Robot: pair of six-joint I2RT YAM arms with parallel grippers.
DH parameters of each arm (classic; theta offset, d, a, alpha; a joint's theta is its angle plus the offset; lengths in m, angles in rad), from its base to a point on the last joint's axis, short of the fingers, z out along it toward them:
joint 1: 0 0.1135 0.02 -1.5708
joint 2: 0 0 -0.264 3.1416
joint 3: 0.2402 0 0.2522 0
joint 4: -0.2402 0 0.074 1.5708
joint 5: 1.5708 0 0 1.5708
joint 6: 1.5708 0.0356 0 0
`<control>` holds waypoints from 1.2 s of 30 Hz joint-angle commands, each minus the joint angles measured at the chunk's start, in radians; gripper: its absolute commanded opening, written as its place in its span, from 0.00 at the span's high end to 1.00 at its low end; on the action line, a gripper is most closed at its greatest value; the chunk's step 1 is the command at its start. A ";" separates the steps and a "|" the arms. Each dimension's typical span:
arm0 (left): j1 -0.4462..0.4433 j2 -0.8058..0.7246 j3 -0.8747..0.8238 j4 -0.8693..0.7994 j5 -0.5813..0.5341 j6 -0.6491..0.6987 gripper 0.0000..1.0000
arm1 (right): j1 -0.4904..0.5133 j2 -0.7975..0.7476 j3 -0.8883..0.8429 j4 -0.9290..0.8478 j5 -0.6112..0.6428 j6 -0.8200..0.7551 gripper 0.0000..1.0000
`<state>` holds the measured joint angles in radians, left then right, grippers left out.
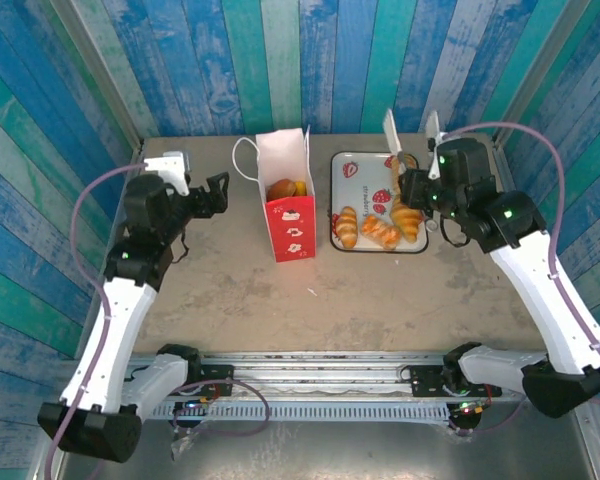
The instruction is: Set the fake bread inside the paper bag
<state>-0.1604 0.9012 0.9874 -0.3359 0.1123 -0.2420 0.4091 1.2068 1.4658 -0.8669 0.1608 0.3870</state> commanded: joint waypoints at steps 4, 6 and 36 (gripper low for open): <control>0.004 -0.122 -0.125 0.092 -0.035 -0.039 0.06 | -0.173 0.113 -0.064 -0.029 -0.156 -0.094 0.36; 0.004 -0.155 -0.170 0.109 -0.028 -0.063 0.06 | -0.203 0.172 -0.060 -0.031 -0.156 -0.100 0.36; 0.004 -0.185 -0.331 0.155 -0.063 -0.105 0.06 | -0.289 0.771 0.258 -0.069 -0.189 -0.144 0.36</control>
<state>-0.1608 0.7094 0.6643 -0.2131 0.0692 -0.3595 0.1272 1.9541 1.6878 -0.9276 -0.0048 0.2512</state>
